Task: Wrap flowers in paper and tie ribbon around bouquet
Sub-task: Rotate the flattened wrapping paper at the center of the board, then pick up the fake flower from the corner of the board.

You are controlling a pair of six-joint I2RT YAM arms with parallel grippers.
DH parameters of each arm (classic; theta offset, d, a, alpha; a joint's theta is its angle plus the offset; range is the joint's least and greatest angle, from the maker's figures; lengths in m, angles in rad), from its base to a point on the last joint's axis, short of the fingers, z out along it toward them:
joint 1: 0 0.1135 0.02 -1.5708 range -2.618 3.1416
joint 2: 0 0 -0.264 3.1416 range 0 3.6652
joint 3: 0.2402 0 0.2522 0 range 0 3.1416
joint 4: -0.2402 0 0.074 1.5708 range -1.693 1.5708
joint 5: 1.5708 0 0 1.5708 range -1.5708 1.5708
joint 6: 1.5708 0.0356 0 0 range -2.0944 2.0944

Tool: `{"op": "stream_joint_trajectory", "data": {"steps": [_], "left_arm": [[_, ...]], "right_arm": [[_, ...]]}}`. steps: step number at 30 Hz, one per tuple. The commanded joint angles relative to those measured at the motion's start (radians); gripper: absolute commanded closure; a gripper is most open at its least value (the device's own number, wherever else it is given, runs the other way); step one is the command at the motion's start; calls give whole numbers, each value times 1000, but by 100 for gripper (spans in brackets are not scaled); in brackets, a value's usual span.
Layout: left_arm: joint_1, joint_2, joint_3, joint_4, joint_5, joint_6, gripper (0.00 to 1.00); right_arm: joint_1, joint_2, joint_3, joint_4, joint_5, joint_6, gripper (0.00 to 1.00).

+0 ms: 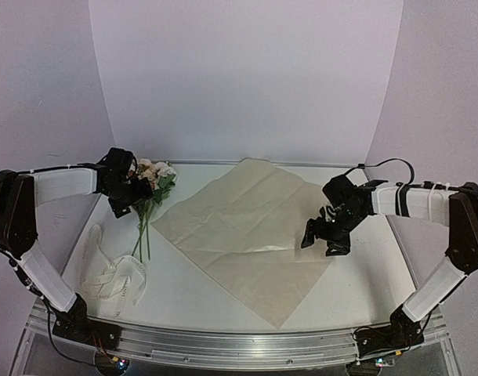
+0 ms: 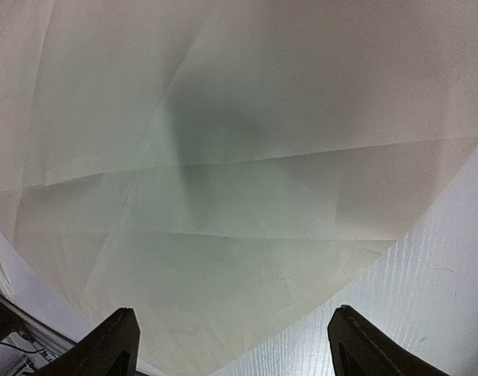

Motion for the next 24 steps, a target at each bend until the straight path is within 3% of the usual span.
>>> {"op": "stream_joint_trajectory", "data": {"steps": [1, 18, 24], "left_arm": [[43, 85, 31, -46, -60, 58, 8], [43, 427, 307, -91, -99, 212, 33], [44, 470, 335, -127, -146, 205, 34]], "right_arm": [[-3, 31, 53, 1, -15, -15, 14], [-3, 96, 87, 1, -32, -35, 14], [-4, 109, 84, 1, -44, -34, 15]]}}
